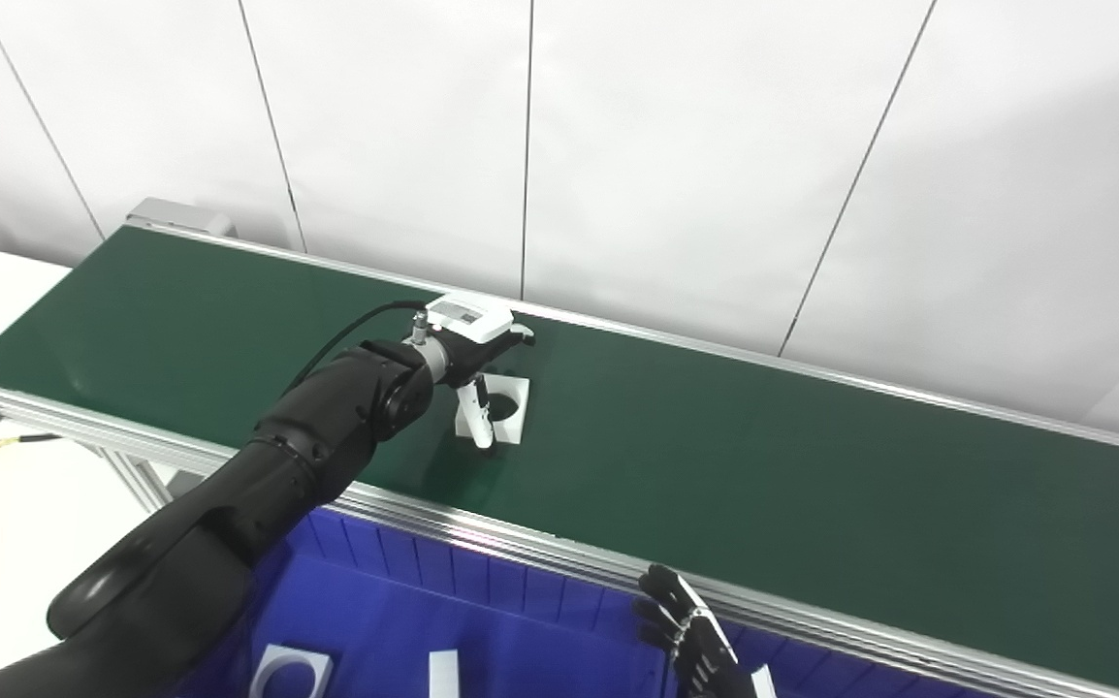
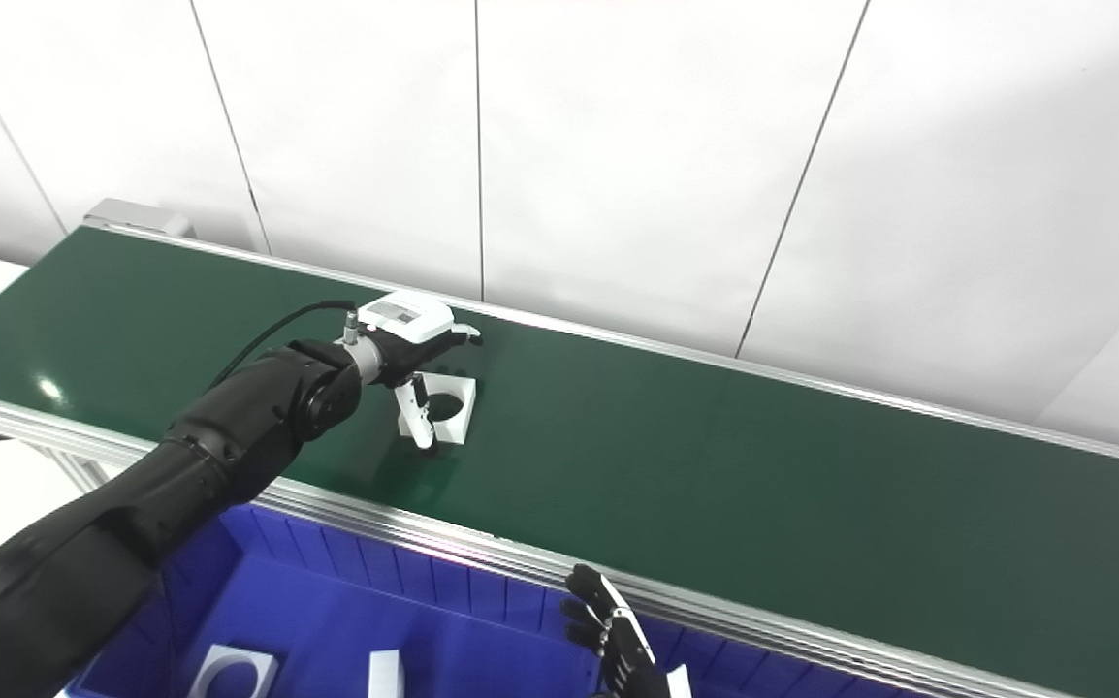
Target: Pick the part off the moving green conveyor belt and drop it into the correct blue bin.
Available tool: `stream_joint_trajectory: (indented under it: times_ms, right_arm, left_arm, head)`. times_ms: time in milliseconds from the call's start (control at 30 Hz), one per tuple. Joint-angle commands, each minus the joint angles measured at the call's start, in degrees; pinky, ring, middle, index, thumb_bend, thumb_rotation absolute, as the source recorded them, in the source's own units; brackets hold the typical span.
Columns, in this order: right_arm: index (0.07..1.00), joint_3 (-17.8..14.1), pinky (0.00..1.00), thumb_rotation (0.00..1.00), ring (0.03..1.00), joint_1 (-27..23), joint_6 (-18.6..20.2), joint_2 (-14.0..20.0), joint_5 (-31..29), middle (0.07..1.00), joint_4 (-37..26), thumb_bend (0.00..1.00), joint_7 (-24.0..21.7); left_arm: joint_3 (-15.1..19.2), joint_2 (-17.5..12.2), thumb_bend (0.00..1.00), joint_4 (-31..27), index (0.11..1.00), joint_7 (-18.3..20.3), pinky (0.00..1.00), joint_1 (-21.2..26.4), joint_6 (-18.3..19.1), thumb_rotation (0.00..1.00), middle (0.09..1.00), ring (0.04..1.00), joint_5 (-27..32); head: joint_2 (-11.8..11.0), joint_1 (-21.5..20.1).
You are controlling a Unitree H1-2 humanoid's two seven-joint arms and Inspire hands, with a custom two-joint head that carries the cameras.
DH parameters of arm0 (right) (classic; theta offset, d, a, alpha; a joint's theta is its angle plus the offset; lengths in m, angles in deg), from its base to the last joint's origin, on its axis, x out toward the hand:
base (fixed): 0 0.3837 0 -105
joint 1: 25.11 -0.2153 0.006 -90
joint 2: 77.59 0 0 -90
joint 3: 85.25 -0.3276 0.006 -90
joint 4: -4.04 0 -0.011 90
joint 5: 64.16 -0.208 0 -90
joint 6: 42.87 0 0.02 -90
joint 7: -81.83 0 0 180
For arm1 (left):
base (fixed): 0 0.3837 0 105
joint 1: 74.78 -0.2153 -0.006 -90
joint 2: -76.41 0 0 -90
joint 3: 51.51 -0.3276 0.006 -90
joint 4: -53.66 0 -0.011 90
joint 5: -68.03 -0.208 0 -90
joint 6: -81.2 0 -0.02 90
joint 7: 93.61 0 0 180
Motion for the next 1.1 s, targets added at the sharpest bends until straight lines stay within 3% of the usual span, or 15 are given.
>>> stream_joint_trajectory:
  times_ms: [0, 267, 367, 400, 467, 567, 667, 733, 767, 833, 967, 1067]
  right_arm:
    - [0.877, 2.0, 0.78, 1.0, 0.826, 0.4, 0.2, -2.4, 0.2, 0.869, -2.2, 0.88, -0.2]
    - [0.869, 2.5, 0.78, 1.0, 0.814, 0.5, 0.7, -3.1, 0.5, 0.863, -3.1, 0.88, 0.0]
    - [0.866, 2.7, 0.78, 1.0, 0.811, 0.5, 0.9, -3.2, 0.3, 0.866, -3.5, 0.88, -0.1]
    - [0.865, 2.8, 0.78, 1.0, 0.809, 0.5, 0.9, -3.3, 0.2, 0.866, -3.6, 0.87, -0.1]
    - [0.864, 2.9, 0.78, 1.0, 0.809, 0.5, 1.0, -3.3, 0.1, 0.867, -3.6, 0.88, -0.1]
    - [0.864, 3.0, 0.79, 1.0, 0.808, 0.5, 1.4, -3.5, 0.2, 0.867, -3.8, 0.89, -0.1]
    - [0.865, 3.2, 0.78, 1.0, 0.807, 0.6, 1.7, -3.7, 0.6, 0.86, -4.1, 0.89, 0.0]
    - [0.866, 3.3, 0.79, 1.0, 0.808, 0.7, 2.2, -3.8, 0.7, 0.858, -4.2, 0.89, 0.0]
    - [0.866, 3.4, 0.79, 1.0, 0.808, 0.7, 2.3, -3.9, 0.7, 0.858, -4.3, 0.9, 0.0]
    - [0.866, 3.5, 0.79, 1.0, 0.809, 0.7, 2.3, -4.0, 0.6, 0.858, -4.3, 0.89, 0.1]
    - [0.866, 3.5, 0.78, 1.0, 0.811, 0.4, 2.4, -4.2, 0.5, 0.85, -3.8, 0.89, 0.1]
    - [0.866, 3.4, 0.78, 1.0, 0.814, 0.0, 2.3, -4.2, 0.5, 0.851, -3.4, 0.9, 0.2]
  left_arm:
    - [-0.1, 0.3, 1.0, -1.1, 0.896, -2.7, 0.83, 2.1, 0.6, 0.27, 0.896, 0.886, -0.3]
    - [-2.8, 1.9, 0.98, 0.9, 0.849, -7.7, 0.81, 1.3, 2.0, 0.13, 0.839, 0.829, -2.8]
    - [-1.8, 3.2, 0.89, 2.2, 0.744, -11.0, 0.66, 0.5, 2.4, 0.02, 0.75, 0.685, -1.7]
    - [-1.7, 3.6, 0.84, 2.7, 0.692, -11.9, 0.56, 0.3, 2.4, 0.01, 0.695, 0.619, -1.4]
    - [-1.7, 4.4, 0.82, 3.5, 0.668, -12.9, 0.51, -0.1, 2.4, 0.01, 0.66, 0.574, -1.2]
    - [-1.9, 5.5, 0.84, 4.3, 0.676, -13.6, 0.5, -0.8, 2.8, 0.05, 0.646, 0.555, -0.5]
    - [-1.8, 7.0, 0.83, 4.7, 0.663, -13.2, 0.5, -2.0, 3.5, 0.04, 0.648, 0.575, 0.5]
    - [-2.1, 7.9, 0.8, 5.3, 0.622, -13.6, 0.44, -2.6, 4.0, 0.02, 0.598, 0.535, 0.8]
    - [-2.2, 8.3, 0.66, 5.4, 0.56, -14.1, 0.4, -2.8, 4.3, 0.03, 0.561, 0.495, 0.9]
    - [-2.3, 8.7, 0.56, 5.5, 0.533, -14.9, 0.31, -3.1, 4.8, 0.01, 0.459, 0.386, 0.9]
    - [-2.8, 8.9, 0.52, 5.7, 0.504, -16.7, 0.23, -2.9, 4.8, 0.0, 0.421, 0.297, 1.0]
    - [-3.3, 8.6, 0.52, 5.9, 0.503, -17.5, 0.21, -2.2, 4.5, 0.0, 0.418, 0.286, 1.1]
  head:
    - [0.1, -0.1]
    - [0.5, -0.7]
    - [0.9, -0.8]
    - [0.9, -0.8]
    - [1.0, -0.8]
    - [1.2, -1.0]
    - [1.2, -1.0]
    - [1.3, -1.0]
    - [1.4, -1.1]
    - [1.3, -1.2]
    - [1.0, -1.2]
    - [0.9, -0.9]
